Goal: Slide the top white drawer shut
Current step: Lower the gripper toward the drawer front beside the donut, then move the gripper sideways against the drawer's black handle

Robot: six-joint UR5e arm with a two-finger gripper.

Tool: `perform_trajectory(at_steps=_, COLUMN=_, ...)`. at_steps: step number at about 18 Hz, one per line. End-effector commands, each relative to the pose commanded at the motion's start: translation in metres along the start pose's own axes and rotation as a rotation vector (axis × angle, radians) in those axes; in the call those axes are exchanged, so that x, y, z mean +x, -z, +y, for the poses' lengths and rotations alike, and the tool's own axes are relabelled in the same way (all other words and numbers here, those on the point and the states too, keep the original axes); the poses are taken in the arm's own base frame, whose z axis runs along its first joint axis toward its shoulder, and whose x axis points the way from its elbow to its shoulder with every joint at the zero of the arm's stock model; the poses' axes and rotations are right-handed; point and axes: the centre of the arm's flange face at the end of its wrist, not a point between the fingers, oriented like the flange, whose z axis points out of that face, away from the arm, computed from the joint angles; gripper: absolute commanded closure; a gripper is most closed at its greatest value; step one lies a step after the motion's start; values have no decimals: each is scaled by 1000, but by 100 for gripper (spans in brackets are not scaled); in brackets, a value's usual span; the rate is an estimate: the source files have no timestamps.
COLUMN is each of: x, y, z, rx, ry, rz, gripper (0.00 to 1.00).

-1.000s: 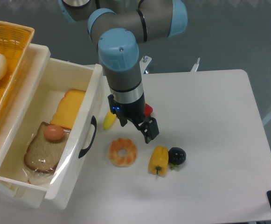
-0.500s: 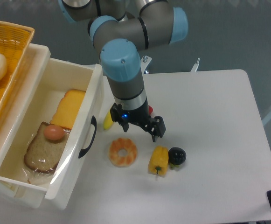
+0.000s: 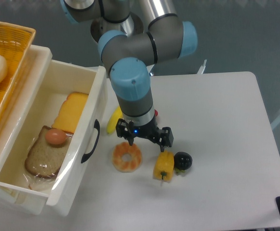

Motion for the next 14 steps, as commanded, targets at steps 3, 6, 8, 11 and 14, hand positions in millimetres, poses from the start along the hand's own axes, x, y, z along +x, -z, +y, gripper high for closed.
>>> perform_trajectory(at_steps=3, x=-2, y=6, z=-5, rx=20, ry=7, rz=5, gripper=0)
perform_trajectory(at_steps=6, x=6, y=-4, z=-9, rx=47, ry=13, rz=84, gripper=0)
perform_trajectory(at_steps=8, x=14, y=-13, z=-12, rx=63, ry=23, rz=156, gripper=0)
perform_trajectory(at_steps=11, x=22, y=-24, z=-12, rx=81, ry=37, rz=235, gripper=0)
perform_trajectory(at_steps=14, x=24, y=-35, z=-12, rx=97, ry=51, rz=324, gripper=0)
